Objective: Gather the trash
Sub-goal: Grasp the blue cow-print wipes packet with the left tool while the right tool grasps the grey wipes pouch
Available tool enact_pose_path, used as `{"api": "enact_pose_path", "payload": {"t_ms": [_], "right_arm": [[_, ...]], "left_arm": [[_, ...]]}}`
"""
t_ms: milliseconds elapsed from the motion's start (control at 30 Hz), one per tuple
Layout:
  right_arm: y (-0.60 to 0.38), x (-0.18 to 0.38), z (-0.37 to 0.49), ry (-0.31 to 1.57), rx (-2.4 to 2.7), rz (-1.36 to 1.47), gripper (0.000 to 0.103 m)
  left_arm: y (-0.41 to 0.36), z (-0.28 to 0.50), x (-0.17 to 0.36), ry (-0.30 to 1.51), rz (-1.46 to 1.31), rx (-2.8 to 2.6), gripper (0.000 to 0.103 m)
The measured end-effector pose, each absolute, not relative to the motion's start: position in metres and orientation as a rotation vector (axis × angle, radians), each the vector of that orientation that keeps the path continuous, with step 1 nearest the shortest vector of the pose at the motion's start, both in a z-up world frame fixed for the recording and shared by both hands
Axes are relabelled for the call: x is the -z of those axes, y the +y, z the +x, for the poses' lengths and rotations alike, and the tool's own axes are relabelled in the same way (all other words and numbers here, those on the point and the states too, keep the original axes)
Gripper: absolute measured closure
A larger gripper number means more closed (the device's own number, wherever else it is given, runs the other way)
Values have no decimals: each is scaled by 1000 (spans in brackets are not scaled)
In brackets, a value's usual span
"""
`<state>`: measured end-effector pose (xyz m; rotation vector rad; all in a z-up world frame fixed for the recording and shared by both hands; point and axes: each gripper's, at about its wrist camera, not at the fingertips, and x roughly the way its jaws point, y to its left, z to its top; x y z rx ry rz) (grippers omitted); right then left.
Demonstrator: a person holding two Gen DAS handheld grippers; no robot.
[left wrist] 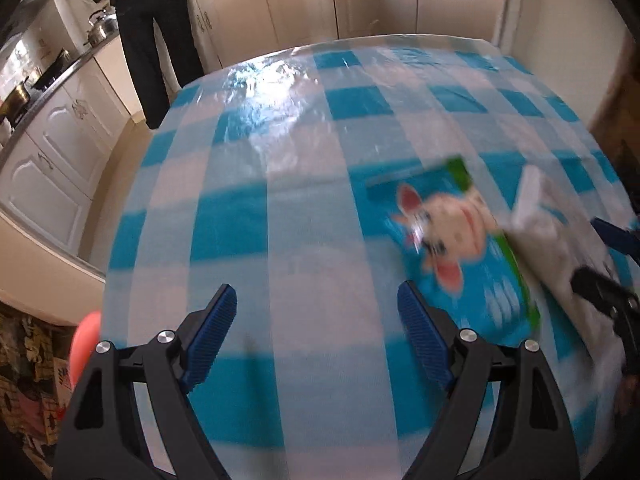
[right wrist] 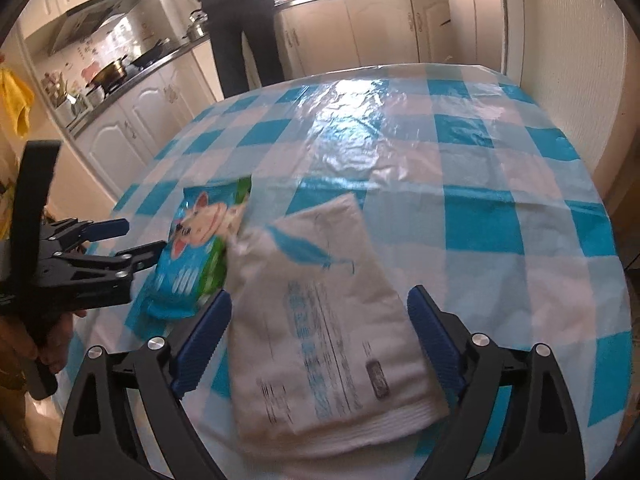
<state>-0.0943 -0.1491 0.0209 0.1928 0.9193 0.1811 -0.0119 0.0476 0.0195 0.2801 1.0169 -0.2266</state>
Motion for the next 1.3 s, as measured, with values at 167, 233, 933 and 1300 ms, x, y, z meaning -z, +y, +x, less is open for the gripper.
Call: {"api": "enact_pose_path", "payload": {"t_ms": [167,233,933,1300], "right_arm": [[-146,-20,-111,928,-140,129,14],[-148,-20,-114,931,-126,135,14],[-123,-15,-105,975,-146,-4,7],[-131,-13,-102,974,-94,-12,8]], "left_arm": [[53,-46,-36,936,219,273,20],[46,-49,-43,927,192,313,20],[-6,-31,-25,978,201,410,20],[-14,-19,-13,992,197,391,20]]}}
